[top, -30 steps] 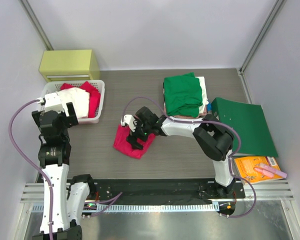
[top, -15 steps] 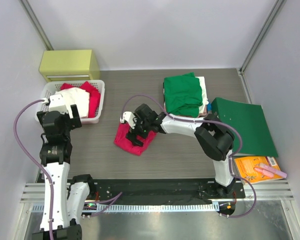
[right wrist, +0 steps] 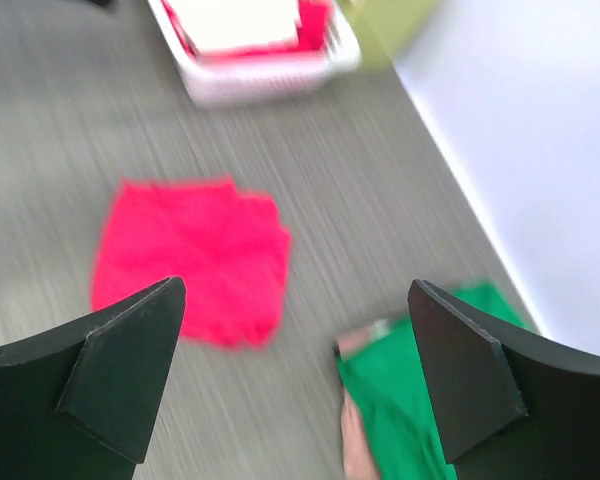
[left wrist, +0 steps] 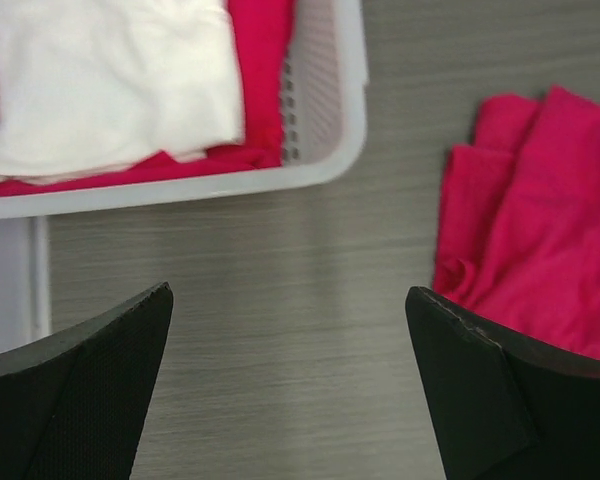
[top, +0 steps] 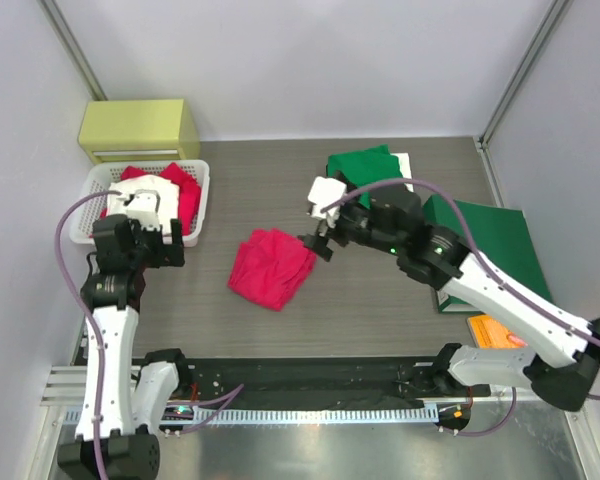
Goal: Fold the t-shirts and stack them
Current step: Put the neatly folded tshirt into the corner of the board with both arms
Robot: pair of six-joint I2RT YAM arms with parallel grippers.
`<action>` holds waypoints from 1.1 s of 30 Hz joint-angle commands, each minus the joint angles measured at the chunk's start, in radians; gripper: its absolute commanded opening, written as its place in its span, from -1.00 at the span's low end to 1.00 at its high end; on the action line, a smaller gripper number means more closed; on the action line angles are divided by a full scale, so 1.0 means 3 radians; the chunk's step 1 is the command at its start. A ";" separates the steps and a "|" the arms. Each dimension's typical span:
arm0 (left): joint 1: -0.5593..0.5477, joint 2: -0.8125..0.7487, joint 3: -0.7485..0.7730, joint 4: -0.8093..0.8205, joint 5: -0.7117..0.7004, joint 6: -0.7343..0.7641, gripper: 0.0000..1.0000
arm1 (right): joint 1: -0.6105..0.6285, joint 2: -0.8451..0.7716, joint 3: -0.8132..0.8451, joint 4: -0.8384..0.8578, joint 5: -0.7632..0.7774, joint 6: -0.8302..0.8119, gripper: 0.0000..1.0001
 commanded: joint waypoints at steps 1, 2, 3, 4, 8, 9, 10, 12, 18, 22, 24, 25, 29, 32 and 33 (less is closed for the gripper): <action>-0.0085 0.0494 0.0280 -0.0628 0.0782 0.0320 0.99 | -0.0261 -0.0138 -0.0701 -0.0424 0.0419 -0.0144 1.00; -0.0095 0.0692 0.0351 -0.0690 0.0818 0.0371 1.00 | -0.0383 -0.0260 -0.0880 -0.0409 0.0419 -0.0119 1.00; -0.0100 0.0791 0.0367 -0.0710 0.0853 0.0372 1.00 | -0.0445 -0.0297 -0.0937 -0.0404 0.0378 -0.0088 0.99; -0.0105 0.0857 0.0372 -0.0726 0.0899 0.0387 0.99 | -0.0491 -0.0327 -0.0988 -0.0404 0.0363 -0.0027 0.99; -0.0228 0.1219 0.0592 -0.0966 0.1191 0.0550 1.00 | -0.0675 -0.0313 -0.1096 -0.0577 0.0138 0.0106 1.00; -0.0269 0.1322 0.0663 -0.1073 0.1409 0.0622 1.00 | -0.0701 -0.0267 -0.1096 -0.0654 0.0077 0.0106 0.99; -0.0279 0.1445 0.0821 -0.1332 0.1573 0.0703 1.00 | -0.0706 -0.0236 -0.1091 -0.0741 0.0000 0.0137 1.00; -0.0300 0.1736 0.0955 -0.1629 0.1956 0.0938 1.00 | -0.0711 -0.0185 -0.1147 -0.0757 -0.0082 0.0163 1.00; -0.0391 0.2421 0.1517 -0.2524 0.2801 0.1822 1.00 | -0.0716 -0.0144 -0.1229 -0.0777 -0.0348 0.0229 1.00; -0.0407 0.3147 0.1799 -0.2992 0.3032 0.2005 1.00 | -0.0716 -0.0144 -0.1244 -0.0833 -0.0598 0.0214 0.99; -0.0427 0.3159 0.1723 -0.2397 0.2818 0.1657 0.99 | -0.0716 -0.0113 -0.1275 -0.0834 -0.0710 0.0219 1.00; -0.0443 0.3124 0.1601 -0.2175 0.2701 0.1443 1.00 | -0.0716 -0.0093 -0.1285 -0.0818 -0.0732 0.0229 1.00; -0.0468 0.3275 0.1502 -0.1759 0.2459 0.1077 1.00 | -0.0716 0.0096 -0.1260 -0.0747 -0.0859 0.0209 0.99; -0.0468 0.3516 0.1528 -0.1774 0.2566 0.1087 1.00 | -0.0716 0.0199 -0.1189 -0.0701 -0.0941 0.0183 1.00; -0.0468 0.3568 0.1528 -0.1744 0.2562 0.1057 1.00 | -0.0711 0.0239 -0.1168 -0.0685 -0.0957 0.0188 0.99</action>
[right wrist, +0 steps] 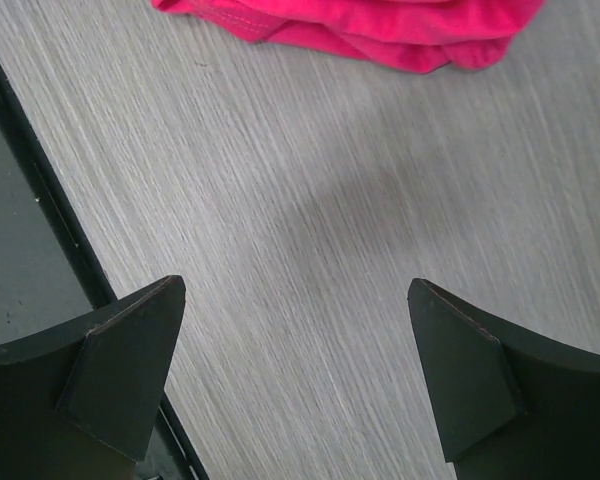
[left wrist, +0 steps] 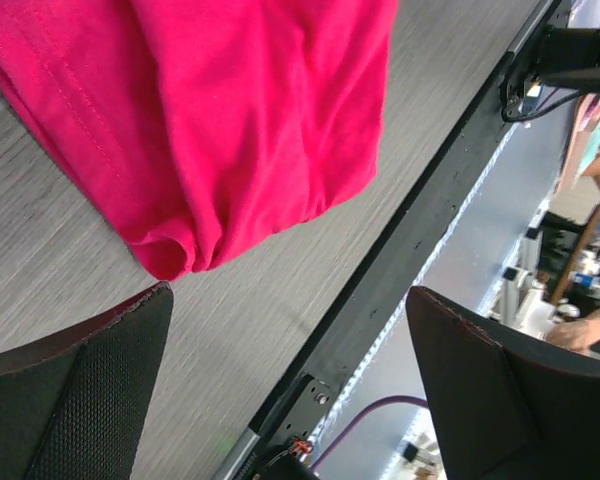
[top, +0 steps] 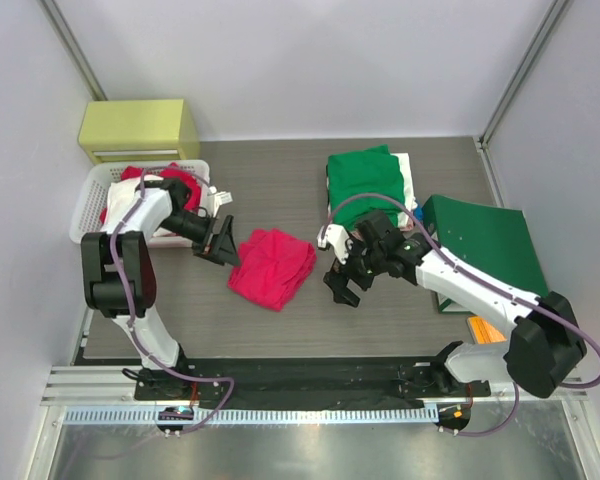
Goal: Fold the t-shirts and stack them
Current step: Put the neatly folded tshirt into the corner of the board with both arms
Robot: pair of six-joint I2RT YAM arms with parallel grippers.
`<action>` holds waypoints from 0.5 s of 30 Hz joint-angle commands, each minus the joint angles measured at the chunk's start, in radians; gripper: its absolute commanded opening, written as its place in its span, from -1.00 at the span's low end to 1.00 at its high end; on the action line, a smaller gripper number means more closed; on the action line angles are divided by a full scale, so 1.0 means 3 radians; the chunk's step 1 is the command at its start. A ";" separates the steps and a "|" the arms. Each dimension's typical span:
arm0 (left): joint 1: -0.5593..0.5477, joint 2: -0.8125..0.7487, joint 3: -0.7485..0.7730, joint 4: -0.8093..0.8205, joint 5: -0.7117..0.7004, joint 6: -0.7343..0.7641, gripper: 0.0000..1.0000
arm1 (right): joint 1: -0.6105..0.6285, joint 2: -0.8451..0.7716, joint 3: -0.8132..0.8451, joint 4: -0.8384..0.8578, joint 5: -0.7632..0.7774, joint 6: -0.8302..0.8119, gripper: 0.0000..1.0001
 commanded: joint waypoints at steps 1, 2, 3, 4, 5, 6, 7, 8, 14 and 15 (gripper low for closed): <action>-0.0006 0.0257 0.0038 0.0289 0.0019 -0.0217 0.99 | -0.0011 0.0100 0.0123 0.0141 -0.0229 -0.0002 0.99; -0.0107 0.0287 0.0038 0.0366 -0.0022 -0.0248 1.00 | -0.0006 0.0100 0.0118 0.0151 -0.0229 0.0003 0.99; -0.0108 0.0308 0.0023 0.0519 -0.0114 -0.0471 1.00 | -0.0006 0.0085 0.0108 0.0192 -0.0224 0.0003 0.99; -0.0108 0.0318 -0.0003 0.0662 -0.0307 -0.0549 1.00 | -0.0006 0.0069 0.0087 0.0218 -0.0229 0.0013 0.99; -0.0113 0.0339 0.0002 0.0810 -0.0365 -0.0575 1.00 | -0.0006 0.0049 0.0021 0.0248 -0.0229 0.0028 0.99; -0.0113 0.0395 0.0012 0.0888 -0.0401 -0.0636 0.99 | -0.0011 0.0039 -0.0020 0.0284 -0.0229 0.0033 0.99; -0.0118 0.0436 0.0037 0.0959 -0.0436 -0.0763 1.00 | -0.0011 0.0028 -0.0061 0.0396 -0.0224 0.0043 1.00; -0.0123 0.0482 0.0068 0.1051 -0.0427 -0.0815 1.00 | -0.0006 0.0033 -0.0137 0.0443 -0.0234 0.0044 1.00; -0.0230 0.0855 0.0314 0.1047 -0.0467 -0.0846 0.99 | -0.0006 0.0391 -0.0082 0.0683 -0.0383 0.0079 0.99; -0.0241 0.0870 0.0309 0.1067 -0.0467 -0.0846 1.00 | -0.0006 0.0427 -0.0061 0.0699 -0.0403 0.0089 1.00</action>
